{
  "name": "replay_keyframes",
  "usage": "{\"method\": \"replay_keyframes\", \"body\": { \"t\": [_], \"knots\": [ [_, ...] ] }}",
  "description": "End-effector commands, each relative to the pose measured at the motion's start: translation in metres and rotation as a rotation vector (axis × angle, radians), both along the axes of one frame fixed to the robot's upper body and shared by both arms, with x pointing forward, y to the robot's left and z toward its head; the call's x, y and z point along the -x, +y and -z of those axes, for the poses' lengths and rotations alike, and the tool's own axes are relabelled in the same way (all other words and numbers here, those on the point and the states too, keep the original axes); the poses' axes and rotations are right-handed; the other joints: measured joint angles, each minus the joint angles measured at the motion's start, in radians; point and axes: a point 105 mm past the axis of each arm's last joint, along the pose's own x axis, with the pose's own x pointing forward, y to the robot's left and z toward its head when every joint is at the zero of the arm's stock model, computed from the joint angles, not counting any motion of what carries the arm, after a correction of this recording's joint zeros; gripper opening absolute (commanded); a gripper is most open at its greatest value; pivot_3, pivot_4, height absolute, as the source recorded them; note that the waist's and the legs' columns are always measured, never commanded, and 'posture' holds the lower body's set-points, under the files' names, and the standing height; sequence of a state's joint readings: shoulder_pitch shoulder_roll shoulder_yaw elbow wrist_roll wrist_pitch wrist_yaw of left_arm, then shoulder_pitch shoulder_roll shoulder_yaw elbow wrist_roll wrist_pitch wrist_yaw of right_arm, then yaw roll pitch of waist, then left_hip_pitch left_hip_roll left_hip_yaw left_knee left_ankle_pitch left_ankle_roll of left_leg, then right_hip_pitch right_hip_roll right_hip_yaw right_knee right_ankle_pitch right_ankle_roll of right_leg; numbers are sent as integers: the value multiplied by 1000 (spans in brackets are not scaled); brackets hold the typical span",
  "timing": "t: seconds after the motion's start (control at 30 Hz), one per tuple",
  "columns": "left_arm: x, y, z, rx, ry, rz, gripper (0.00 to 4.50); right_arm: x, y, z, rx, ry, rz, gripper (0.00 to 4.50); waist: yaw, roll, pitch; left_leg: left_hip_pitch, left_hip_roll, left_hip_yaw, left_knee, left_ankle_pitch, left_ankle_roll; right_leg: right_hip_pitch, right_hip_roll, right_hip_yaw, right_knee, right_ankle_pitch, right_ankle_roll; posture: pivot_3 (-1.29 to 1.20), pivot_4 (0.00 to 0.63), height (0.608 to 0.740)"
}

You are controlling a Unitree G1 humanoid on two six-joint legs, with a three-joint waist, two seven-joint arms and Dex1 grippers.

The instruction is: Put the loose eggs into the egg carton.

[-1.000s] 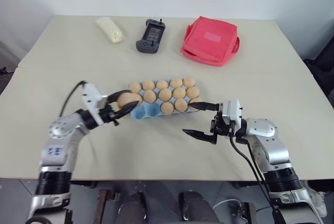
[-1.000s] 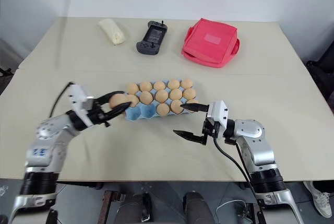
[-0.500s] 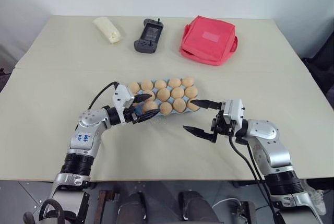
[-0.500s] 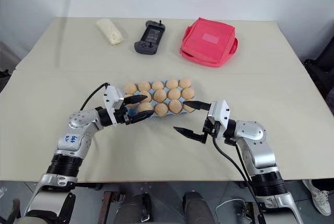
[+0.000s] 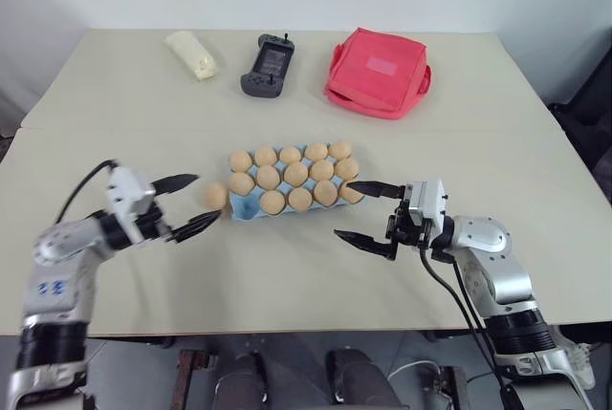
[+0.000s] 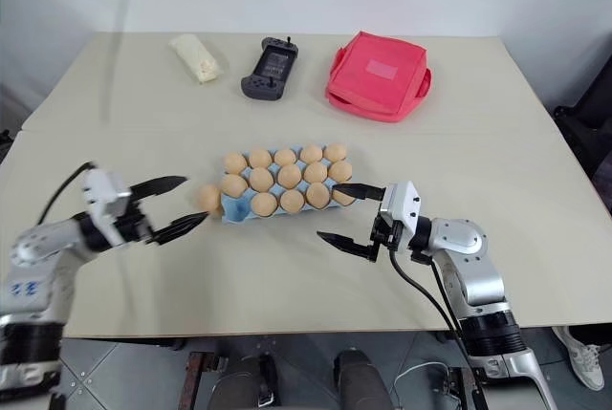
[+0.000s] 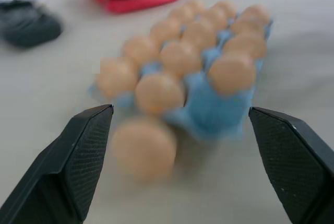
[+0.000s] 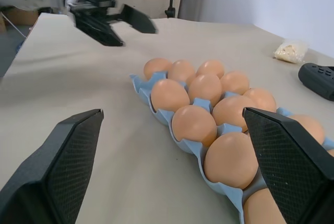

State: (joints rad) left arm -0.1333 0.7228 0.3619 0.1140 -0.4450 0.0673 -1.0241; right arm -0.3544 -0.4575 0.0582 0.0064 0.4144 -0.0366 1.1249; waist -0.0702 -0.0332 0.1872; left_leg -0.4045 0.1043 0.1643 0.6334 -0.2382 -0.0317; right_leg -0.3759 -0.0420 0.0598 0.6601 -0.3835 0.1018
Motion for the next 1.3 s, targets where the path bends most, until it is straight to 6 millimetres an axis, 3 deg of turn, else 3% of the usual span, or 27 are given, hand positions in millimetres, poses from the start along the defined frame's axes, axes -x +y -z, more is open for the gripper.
{"method": "replay_keyframes", "body": {
  "t": [0.03, 0.13, 0.33, 0.6, 0.83, 0.93, 1.3],
  "knots": [
    [17, 29, -7, -10, -41, -97, 4379, 3, -4, -7, -12, -20, -13, 4500, 0, 0, 0, 0, 0, 0, -1, 0, 0, 0, 0, 0, 0, 0, -1, 0, 150, 740],
    [34, 58, 7, 4, -25, -245, 4379, 4, -6, -5, -4, -10, -19, 4500, -1, 0, 0, 0, 0, -1, -2, 0, 1, 0, -3, -1, 0, 0, -1, 0, 150, 740],
    [44, 52, 18, 45, 17, -254, 4379, 5, -6, -5, -2, -2, -23, 4500, 3, 0, 0, 0, 0, -3, -3, -4, 2, 1, -5, -2, 0, -1, -1, 0, 150, 740],
    [10, 30, 22, -4, 17, -188, 4379, 2, -5, -7, 6, -10, -31, 4500, 8, 0, 0, 0, -2, -3, -3, -2, 4, 1, -4, -3, 0, -1, -3, 0, 150, 740],
    [-33, 1, 29, -108, 56, -37, 4379, 1, -5, -11, 6, -23, -29, 4500, 11, 0, 0, 0, -2, -1, -3, 0, 0, 0, 1, -2, -1, -1, -2, 0, 150, 740],
    [-54, -2, 18, -85, 27, -39, 4379, 1, -5, -12, 5, -27, -23, 4500, 11, 0, 0, 0, -2, 1, -2, -1, 1, -1, 2, -2, -1, -1, -2, 0, 150, 740],
    [-89, -38, 15, -69, 30, 80, 4379, 0, 1, -13, -17, -37, -15, 4500, 12, -1, 0, -1, -1, 10, 3, -1, 1, -1, 4, -2, 1, -1, 0, 0, 150, 740]
  ]
}}
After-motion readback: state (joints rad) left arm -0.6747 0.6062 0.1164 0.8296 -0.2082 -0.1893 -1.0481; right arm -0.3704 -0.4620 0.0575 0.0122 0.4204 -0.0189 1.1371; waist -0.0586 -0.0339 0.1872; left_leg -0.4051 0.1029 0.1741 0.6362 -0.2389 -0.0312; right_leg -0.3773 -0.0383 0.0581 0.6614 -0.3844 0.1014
